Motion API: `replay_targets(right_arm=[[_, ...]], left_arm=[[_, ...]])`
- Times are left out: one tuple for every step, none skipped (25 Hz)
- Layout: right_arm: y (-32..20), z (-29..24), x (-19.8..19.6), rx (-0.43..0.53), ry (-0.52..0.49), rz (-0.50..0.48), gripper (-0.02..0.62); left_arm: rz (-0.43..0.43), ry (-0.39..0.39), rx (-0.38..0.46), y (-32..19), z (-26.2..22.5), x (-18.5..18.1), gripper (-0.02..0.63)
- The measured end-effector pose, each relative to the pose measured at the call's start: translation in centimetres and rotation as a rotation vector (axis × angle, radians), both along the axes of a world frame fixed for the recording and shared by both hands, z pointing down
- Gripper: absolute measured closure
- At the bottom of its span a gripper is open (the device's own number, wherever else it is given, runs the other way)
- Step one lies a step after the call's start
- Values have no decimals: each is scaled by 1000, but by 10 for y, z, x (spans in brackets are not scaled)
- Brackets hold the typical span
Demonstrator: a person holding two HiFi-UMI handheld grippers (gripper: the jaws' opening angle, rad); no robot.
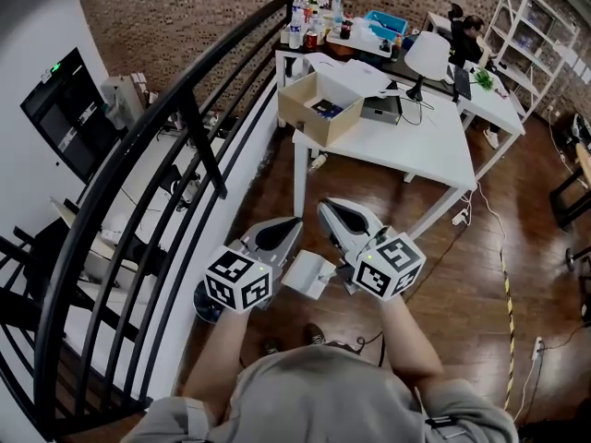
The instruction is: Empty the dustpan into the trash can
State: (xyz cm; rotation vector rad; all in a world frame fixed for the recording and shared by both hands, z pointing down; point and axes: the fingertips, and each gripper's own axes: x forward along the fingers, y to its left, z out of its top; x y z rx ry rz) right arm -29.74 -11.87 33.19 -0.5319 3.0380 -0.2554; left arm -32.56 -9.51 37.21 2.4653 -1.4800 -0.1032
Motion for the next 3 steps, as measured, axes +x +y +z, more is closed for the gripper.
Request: replay_targets(right_arm=[[0, 0, 0, 0, 0, 0, 595], [0, 0, 1, -1, 1, 1, 595], [0, 0, 1, -1, 1, 1, 595]], left_arm=[[1, 1, -1, 0, 0, 0, 598], [2, 2, -2, 0, 1, 1, 598], [3, 2, -3, 0, 1, 1, 598]])
